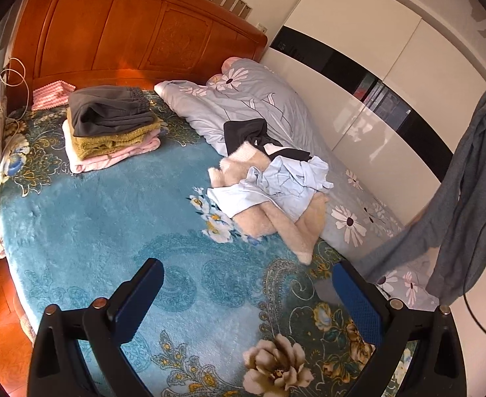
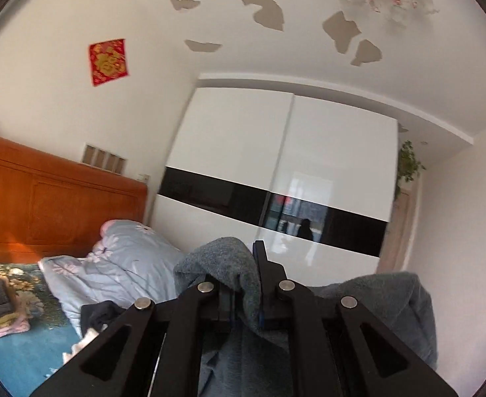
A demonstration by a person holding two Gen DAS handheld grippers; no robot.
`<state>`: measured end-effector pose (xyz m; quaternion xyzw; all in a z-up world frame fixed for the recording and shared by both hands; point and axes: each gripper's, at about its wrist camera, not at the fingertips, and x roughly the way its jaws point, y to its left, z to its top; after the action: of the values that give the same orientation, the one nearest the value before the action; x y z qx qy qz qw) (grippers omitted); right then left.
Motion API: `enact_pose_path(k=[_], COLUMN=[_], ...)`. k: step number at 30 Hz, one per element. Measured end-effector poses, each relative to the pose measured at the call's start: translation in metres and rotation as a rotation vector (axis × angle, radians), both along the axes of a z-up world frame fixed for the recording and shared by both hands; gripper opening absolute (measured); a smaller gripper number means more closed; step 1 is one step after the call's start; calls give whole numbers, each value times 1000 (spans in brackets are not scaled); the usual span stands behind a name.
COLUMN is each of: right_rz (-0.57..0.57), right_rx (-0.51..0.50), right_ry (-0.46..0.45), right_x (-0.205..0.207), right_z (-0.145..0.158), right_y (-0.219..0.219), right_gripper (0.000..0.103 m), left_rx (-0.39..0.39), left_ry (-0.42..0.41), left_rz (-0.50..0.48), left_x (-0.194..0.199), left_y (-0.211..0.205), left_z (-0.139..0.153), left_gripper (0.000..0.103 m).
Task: Fold clothes
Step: 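Lift the grey sweatpants with the right gripper and pull them onto open blanket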
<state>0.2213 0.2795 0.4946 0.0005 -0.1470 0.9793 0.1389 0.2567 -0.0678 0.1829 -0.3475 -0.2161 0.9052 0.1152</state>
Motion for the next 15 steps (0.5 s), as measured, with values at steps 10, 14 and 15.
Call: enact_pose_path(k=[10, 14, 15], right_rz=[664, 700, 681], right_rx=[-149, -161, -158], right_ry=[-152, -420, -515], right_x=[3, -24, -34], right_z=[-68, -166, -201], right_y=[-91, -101, -104], right_gripper=[9, 10, 9], left_rx=[26, 32, 32], left_ry=[52, -1, -28], left_rz=[197, 226, 224], left_x=[21, 16, 12], left_y=[-85, -102, -102], left_z=[13, -6, -14], left_gripper=[103, 103, 103])
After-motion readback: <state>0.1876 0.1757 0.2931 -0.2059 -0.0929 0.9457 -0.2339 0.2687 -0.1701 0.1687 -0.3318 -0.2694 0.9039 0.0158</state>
